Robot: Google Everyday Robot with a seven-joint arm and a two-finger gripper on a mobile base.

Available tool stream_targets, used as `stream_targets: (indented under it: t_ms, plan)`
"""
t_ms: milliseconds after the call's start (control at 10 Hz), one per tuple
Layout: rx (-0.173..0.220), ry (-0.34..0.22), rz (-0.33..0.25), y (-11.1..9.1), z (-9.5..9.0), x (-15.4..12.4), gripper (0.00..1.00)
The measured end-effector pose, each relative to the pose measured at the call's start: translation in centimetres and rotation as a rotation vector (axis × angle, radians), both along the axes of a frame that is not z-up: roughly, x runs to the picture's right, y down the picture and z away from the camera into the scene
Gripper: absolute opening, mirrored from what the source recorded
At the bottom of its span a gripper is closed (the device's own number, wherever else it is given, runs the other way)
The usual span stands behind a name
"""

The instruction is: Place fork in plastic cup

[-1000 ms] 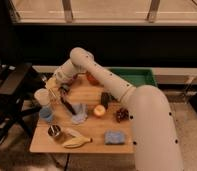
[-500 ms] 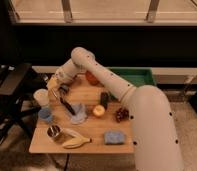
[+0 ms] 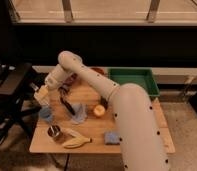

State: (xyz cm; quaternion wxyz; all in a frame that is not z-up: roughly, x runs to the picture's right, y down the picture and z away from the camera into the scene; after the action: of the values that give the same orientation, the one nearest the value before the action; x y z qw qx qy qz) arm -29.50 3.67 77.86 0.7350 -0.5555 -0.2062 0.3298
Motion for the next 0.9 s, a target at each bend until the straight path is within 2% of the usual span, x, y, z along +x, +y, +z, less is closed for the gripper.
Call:
stream_targets:
  t_ms: [200,600,900]
  plan:
    - [-0.031,-0.003,-0.085,1.9,-0.4,-0.3,0.00]
    - [-0.083,0.030,-0.172,4.3,0.6,0.9,0.00]
    - [-0.124,0.038,-0.209,5.9,1.5,1.3,0.00]
